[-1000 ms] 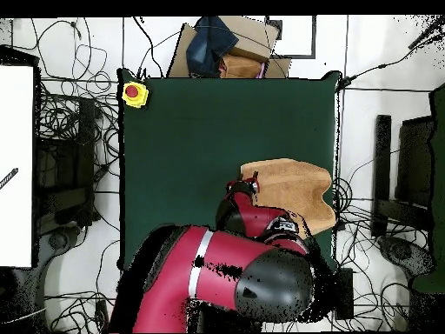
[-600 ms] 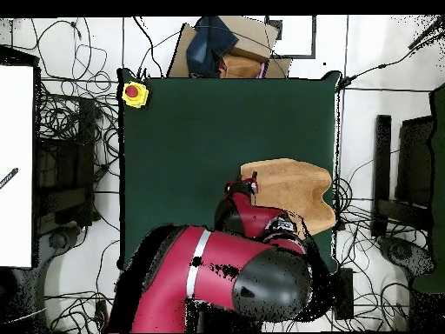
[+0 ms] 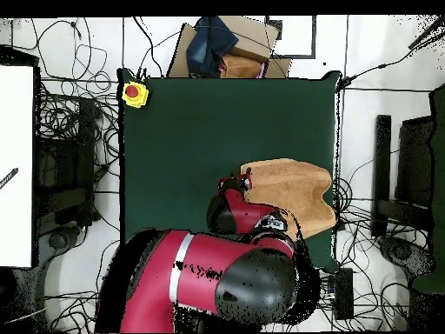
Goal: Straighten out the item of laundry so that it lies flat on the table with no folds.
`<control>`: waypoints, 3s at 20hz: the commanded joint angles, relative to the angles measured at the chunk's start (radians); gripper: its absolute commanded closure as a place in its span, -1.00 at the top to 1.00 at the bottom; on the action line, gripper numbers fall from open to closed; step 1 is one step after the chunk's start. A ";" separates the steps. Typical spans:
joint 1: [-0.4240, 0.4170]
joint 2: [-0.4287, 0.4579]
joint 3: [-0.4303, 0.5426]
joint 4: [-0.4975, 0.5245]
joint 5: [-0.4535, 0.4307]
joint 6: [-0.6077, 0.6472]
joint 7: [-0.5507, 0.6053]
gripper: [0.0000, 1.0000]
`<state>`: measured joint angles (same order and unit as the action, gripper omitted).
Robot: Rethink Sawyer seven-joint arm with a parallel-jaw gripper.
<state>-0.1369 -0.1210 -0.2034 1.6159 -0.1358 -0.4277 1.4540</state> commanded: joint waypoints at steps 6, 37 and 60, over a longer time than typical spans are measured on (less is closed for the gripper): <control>0.047 0.069 0.010 -0.036 0.123 -0.038 0.201 1.00; 0.054 0.170 -0.018 -0.157 0.149 -0.086 0.150 1.00; 0.038 0.207 -0.009 -0.219 0.131 -0.062 0.141 1.00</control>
<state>-0.0772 0.0307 -0.2756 1.5403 -0.0177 -0.4962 1.4540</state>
